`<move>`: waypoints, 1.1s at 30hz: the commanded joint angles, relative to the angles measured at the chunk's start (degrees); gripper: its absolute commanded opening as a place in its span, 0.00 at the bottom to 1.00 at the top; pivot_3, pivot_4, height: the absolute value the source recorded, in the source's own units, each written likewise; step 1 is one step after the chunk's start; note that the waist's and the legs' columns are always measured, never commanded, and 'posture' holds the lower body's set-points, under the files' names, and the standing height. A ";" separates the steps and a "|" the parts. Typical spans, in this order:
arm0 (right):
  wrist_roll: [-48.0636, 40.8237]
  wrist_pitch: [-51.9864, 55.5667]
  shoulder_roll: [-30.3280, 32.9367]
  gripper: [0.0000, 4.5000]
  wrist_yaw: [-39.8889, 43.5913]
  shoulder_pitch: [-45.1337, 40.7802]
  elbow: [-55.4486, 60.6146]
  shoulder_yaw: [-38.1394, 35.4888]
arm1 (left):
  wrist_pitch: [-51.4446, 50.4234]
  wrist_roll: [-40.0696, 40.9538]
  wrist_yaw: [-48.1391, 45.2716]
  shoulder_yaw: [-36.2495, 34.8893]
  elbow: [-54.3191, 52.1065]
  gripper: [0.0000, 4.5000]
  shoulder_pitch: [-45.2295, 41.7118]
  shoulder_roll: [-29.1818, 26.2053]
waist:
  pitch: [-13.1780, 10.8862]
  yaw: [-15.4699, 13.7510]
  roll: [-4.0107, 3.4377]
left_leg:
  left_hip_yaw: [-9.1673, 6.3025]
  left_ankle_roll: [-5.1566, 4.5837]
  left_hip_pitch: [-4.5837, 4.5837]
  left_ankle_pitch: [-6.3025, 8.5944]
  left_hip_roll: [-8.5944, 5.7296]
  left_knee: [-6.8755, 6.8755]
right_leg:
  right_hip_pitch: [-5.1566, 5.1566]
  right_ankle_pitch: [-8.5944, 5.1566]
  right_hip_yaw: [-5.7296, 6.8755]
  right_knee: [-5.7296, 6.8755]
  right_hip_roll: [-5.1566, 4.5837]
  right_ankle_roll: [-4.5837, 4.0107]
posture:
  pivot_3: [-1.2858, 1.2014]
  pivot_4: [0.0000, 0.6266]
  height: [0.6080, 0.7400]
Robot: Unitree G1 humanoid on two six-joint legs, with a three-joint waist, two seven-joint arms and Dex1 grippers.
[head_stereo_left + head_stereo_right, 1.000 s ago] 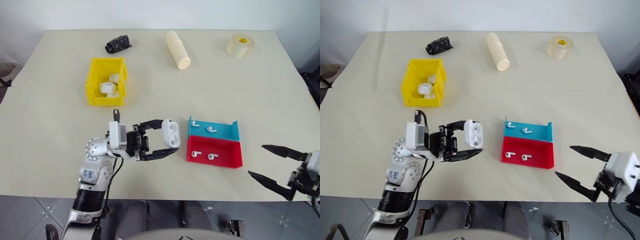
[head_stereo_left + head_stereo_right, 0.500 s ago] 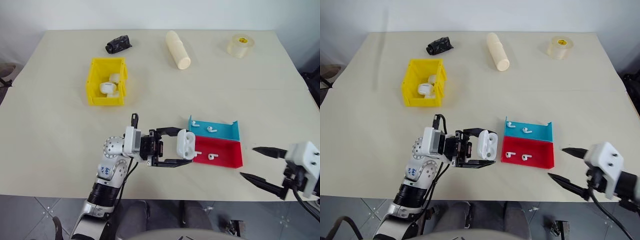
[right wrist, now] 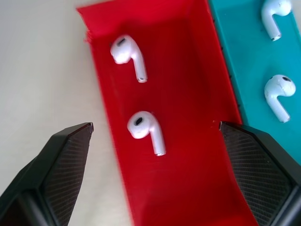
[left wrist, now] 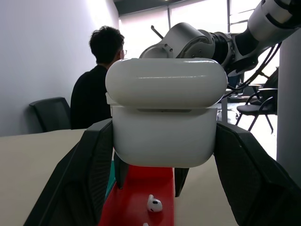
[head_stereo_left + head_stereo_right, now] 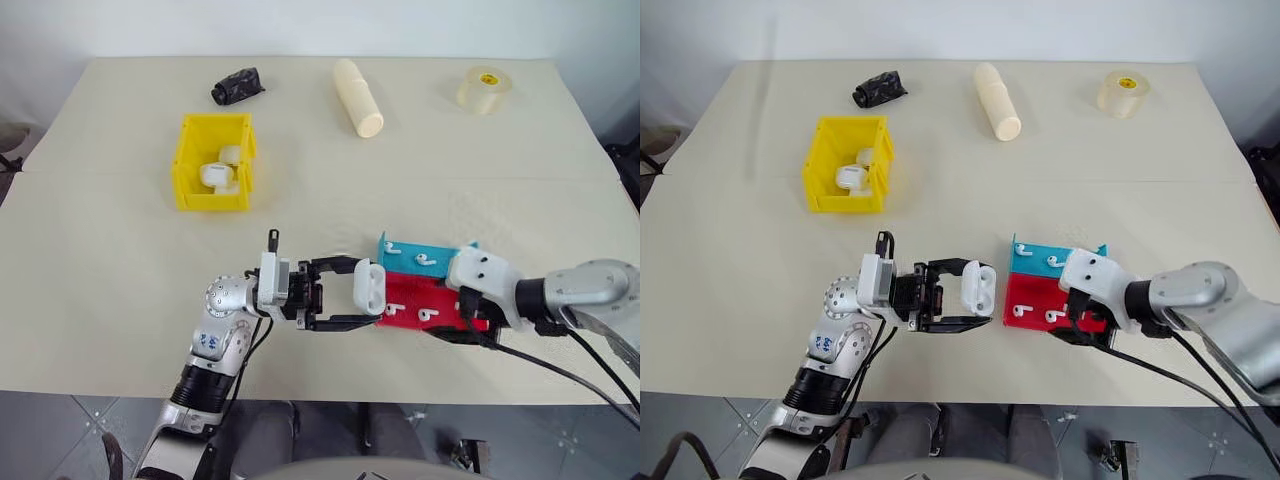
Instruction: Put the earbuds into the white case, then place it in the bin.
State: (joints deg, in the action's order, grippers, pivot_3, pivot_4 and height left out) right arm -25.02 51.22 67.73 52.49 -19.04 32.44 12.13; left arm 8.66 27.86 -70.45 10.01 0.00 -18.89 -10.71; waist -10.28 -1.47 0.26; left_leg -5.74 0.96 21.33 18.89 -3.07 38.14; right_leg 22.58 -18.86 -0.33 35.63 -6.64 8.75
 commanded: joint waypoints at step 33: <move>19.55 -10.86 -2.61 0.40 13.72 -8.17 -4.56 10.43 | 0.54 0.17 3.15 1.08 -4.15 0.67 0.78 -0.55 | 0.01 0.07 -0.01 | 0.04 0.00 0.01 0.00 -0.08 0.01 | 0.02 0.03 -0.03 -0.01 -0.01 0.05 | 0.52 0.24 1.00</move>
State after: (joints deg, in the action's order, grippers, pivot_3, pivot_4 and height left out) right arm -6.47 41.35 64.96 65.63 -26.71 27.33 22.51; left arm 8.66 27.83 -67.66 10.75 -1.82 -18.07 -11.39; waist -10.28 -1.41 0.25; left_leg -5.70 0.96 21.35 18.90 -3.15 38.15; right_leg 22.60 -18.84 -0.36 35.62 -6.65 8.79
